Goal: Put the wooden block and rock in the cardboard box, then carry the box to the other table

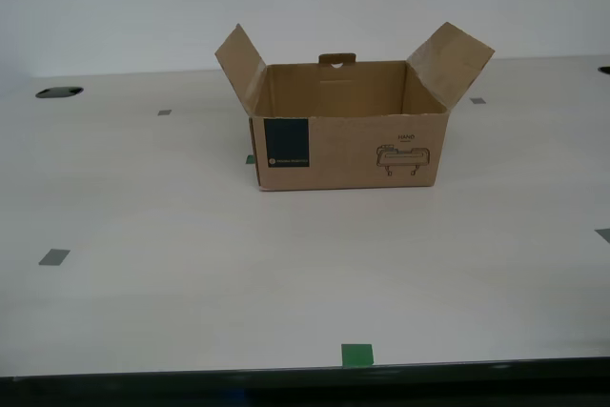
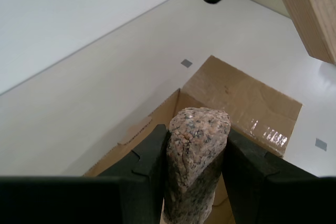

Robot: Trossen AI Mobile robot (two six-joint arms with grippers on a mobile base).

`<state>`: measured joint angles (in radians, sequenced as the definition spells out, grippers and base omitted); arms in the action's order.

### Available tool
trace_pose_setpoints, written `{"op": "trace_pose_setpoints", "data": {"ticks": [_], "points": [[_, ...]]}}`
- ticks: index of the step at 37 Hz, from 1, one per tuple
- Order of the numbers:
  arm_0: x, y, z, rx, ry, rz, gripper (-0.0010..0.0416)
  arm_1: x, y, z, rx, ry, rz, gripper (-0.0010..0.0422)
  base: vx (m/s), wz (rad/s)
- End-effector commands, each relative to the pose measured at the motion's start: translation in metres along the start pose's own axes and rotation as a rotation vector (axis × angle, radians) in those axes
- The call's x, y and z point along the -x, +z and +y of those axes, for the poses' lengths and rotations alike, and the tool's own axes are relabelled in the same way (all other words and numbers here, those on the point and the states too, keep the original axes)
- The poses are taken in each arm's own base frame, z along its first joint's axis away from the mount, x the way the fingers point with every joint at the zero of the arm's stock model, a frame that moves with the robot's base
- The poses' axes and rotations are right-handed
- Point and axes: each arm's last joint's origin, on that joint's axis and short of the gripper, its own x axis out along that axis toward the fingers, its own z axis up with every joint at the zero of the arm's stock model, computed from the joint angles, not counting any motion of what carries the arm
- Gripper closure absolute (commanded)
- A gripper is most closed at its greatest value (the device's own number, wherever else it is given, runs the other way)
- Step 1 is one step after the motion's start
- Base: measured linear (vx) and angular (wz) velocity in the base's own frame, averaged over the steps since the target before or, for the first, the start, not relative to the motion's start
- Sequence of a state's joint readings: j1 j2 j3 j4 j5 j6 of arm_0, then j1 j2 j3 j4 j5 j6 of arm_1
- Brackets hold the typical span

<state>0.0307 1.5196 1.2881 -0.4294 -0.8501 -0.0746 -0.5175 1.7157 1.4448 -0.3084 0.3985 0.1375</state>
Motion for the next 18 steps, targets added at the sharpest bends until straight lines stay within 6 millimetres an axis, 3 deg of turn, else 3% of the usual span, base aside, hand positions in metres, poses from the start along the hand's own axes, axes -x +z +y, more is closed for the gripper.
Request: {"op": "trace_pose_setpoints", "data": {"ticks": [1, 10, 18], "points": [[-0.01, -0.003, 0.005, 0.025, 0.037, -0.002, 0.0407, -0.005, -0.008, 0.0, -0.007, -0.007, -0.01, 0.0413, 0.0, 0.0], [-0.037, -0.021, 0.015, 0.048, 0.102, -0.021, 0.0407, -0.018, -0.038, 0.001, -0.006, -0.004, -0.009, 0.0413, 0.0, 0.0], [-0.067, -0.049, 0.022, 0.114, 0.093, -0.034, 0.0407, -0.026, -0.064, 0.001, -0.006, 0.027, -0.001, 0.0413, 0.0, 0.0]]}}
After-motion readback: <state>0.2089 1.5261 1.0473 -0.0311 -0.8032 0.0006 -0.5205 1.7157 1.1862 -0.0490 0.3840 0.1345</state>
